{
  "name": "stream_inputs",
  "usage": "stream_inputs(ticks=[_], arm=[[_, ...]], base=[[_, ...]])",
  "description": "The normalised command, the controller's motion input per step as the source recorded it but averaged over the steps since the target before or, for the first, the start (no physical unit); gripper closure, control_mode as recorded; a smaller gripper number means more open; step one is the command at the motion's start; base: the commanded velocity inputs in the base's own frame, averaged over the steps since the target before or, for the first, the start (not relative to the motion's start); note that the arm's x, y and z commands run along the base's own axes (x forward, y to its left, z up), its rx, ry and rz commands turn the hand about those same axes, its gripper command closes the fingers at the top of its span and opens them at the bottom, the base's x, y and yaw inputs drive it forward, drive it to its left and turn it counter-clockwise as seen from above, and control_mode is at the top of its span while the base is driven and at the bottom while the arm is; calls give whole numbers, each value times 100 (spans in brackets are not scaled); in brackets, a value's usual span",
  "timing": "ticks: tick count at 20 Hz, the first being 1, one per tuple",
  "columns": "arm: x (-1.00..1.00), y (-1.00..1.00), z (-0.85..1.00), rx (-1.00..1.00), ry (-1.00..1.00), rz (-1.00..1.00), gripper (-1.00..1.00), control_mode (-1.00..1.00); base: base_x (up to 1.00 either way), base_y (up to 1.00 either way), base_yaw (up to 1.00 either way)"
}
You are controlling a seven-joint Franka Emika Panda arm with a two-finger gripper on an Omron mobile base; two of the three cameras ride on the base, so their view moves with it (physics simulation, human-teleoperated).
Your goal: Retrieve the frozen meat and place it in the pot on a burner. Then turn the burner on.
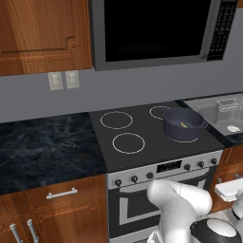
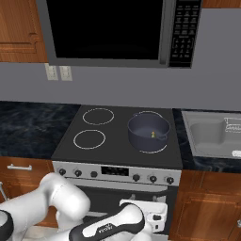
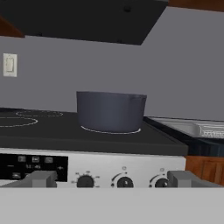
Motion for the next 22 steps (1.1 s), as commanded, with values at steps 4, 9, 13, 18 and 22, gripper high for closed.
stream_inputs(ticks=[4, 9, 13, 18, 22], arm=[[5, 0, -8, 0, 1, 0, -100, -100], [7, 0, -8, 0, 3, 0, -100, -100], [5, 0, -7, 0, 2, 0, -100, -100], [2, 0, -7, 0, 1, 0, -100, -100], [5, 0, -4, 0, -1, 0, -100, -100]], base=[[0, 0, 0], [0, 0, 0], [0, 0, 0], [0, 0, 0], [0, 0, 0]])
